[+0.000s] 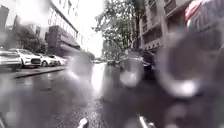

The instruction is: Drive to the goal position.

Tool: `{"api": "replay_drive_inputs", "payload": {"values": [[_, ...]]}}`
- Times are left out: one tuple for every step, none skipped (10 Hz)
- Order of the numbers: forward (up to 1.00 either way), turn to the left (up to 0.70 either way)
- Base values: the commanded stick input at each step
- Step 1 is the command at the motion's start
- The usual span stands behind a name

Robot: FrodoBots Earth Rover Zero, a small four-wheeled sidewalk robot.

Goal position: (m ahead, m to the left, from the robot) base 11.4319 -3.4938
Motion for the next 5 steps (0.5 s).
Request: {"api": "replay_drive_inputs", "payload": {"values": [[0.70,-0.14],[0.70,-0.14],[0.70,-0.14],[0.70,-0.14],[0.70,-0.14]]}}
